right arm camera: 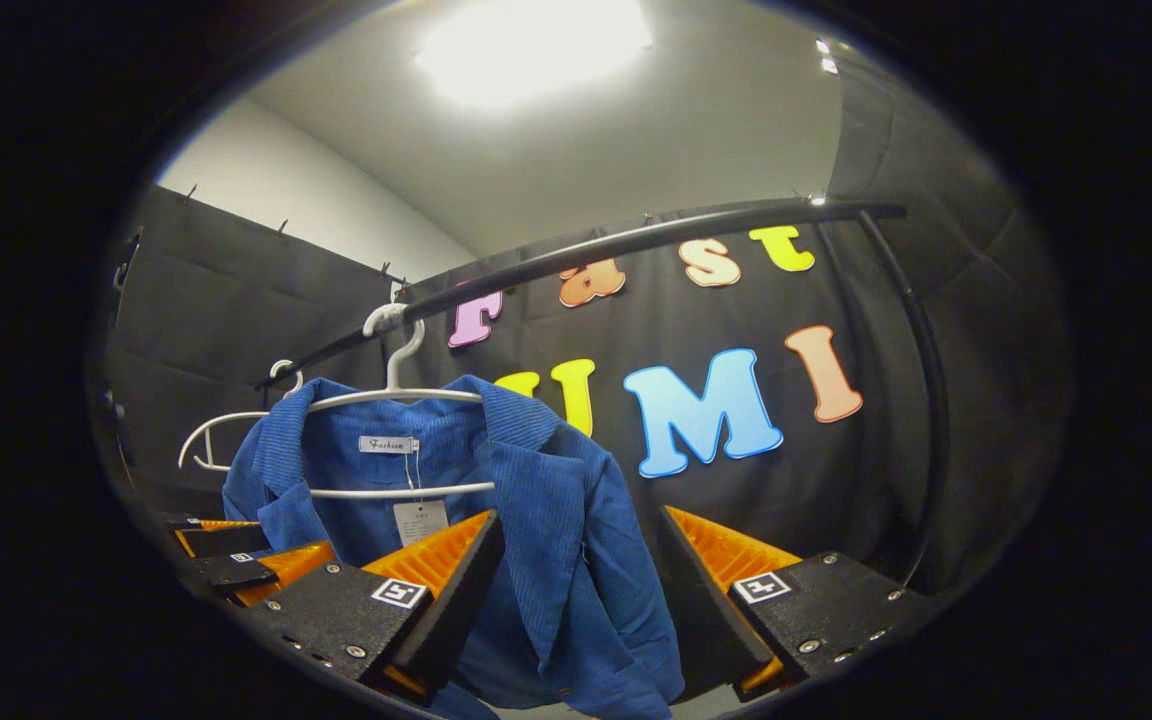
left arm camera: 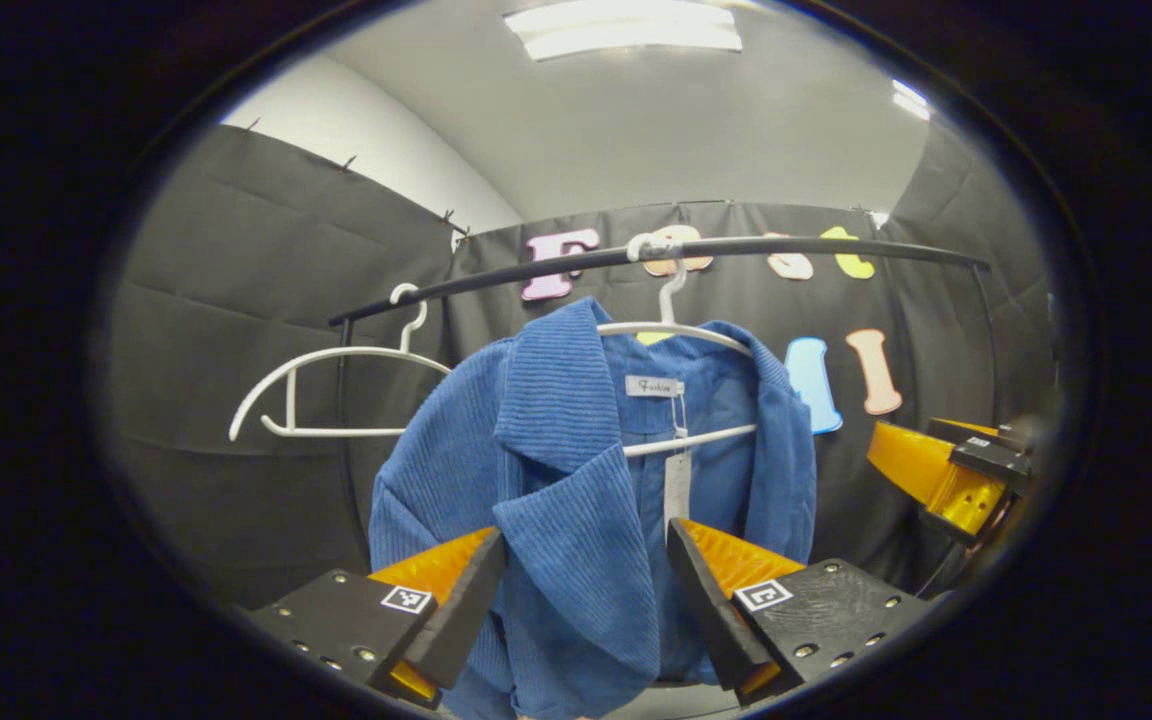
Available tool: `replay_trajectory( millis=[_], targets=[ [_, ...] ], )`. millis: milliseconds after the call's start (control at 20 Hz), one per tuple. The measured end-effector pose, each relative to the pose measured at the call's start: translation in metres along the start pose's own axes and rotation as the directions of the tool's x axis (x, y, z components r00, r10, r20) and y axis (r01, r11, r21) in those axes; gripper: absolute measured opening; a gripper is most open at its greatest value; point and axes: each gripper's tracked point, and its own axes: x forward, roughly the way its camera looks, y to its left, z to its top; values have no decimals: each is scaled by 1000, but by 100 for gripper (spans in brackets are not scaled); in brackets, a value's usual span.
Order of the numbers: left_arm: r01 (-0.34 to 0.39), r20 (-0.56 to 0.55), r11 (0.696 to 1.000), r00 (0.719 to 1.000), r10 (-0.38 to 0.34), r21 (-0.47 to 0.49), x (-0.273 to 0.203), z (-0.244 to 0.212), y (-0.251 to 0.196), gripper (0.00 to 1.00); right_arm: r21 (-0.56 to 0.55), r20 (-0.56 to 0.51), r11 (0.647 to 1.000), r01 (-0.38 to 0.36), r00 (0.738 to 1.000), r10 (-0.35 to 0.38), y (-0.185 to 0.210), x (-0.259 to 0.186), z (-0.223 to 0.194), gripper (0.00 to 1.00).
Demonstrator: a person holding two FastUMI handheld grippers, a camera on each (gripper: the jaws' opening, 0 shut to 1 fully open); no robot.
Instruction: Grasp the clothes on the hanger with both hands and then place them into the laundry hamper below.
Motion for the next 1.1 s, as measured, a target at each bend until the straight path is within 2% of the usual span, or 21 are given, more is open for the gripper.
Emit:
replay_trajectory(
  millis=[100,150,250,300,350,500,550,600,750,850,950,1000,1050,1100],
  targets=[
    [-27,-2,1000,1000,27,12,11,-4,2,99,6,-26,1000,-28,999,28,5,16,-12,95],
    [-36,-2,999,999,36,17,16,-5,2,93,7,-35,999,-33,999,33,6,25,-17,95],
    [-49,0,999,999,49,24,21,-7,3,93,13,-53,999,-43,998,44,11,42,-28,95],
    [-55,1,998,999,55,27,23,-8,4,93,18,-58,999,-47,997,48,12,49,-32,95],
    [-63,3,998,998,63,31,24,-8,5,99,23,-66,999,-44,997,45,13,57,-36,95],
    [-89,-4,996,996,89,31,29,-12,14,99,55,-107,997,-46,993,51,16,75,-48,96],
    [-100,-6,995,995,100,26,30,-13,17,93,64,-122,997,-52,991,59,19,78,-52,96],
    [-105,-13,994,994,105,25,30,-15,19,99,63,-132,997,-53,989,61,20,81,-56,95],
    [-117,-32,993,993,118,26,32,-21,23,99,36,-173,998,-51,983,57,18,86,-70,91],
    [-128,-33,991,991,128,26,30,-22,29,89,31,-207,997,-70,975,75,22,90,-84,87],
    [-131,-44,991,990,131,19,30,-23,32,76,46,-217,993,-108,969,115,28,90,-89,71],
    [-146,-45,989,988,146,16,29,-22,33,76,47,-198,994,-101,974,108,25,86,-85,42],
    [-147,-51,989,988,148,9,28,-22,35,69,37,-174,996,-78,981,83,17,86,-78,25],
    [-131,-63,991,989,131,-1,28,-24,32,62,41,-160,995,-89,983,95,19,83,-74,8]
  ],
)
